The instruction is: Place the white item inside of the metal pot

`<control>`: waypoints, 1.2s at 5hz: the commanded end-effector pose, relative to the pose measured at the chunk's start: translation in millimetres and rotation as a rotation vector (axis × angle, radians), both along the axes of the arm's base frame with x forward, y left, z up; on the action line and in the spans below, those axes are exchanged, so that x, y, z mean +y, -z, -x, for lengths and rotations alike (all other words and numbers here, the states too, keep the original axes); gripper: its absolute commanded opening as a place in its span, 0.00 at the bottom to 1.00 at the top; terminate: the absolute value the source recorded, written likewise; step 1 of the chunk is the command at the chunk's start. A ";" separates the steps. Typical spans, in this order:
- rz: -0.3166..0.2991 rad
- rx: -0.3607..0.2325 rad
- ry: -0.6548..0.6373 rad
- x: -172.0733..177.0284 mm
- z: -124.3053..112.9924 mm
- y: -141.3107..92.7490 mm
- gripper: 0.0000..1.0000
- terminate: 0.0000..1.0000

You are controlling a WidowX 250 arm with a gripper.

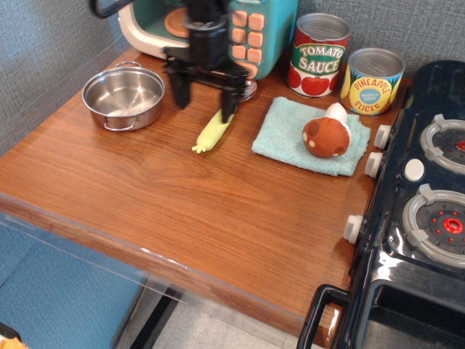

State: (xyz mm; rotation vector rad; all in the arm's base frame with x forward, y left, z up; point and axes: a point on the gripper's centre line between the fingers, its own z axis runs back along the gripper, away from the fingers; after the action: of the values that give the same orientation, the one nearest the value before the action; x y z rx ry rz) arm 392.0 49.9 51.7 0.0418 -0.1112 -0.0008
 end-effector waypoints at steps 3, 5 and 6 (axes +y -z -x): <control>0.104 -0.116 0.185 -131.3 -33.9 -44.0 1.00 0.00; 0.049 -0.086 0.179 -133.4 -31.6 -30.5 1.00 0.00; 0.034 -0.060 0.179 -129.6 -29.3 -20.7 1.00 0.00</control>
State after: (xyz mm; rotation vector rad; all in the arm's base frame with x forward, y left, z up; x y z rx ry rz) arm 421.3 -81.4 51.9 0.0012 -0.1284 -0.1769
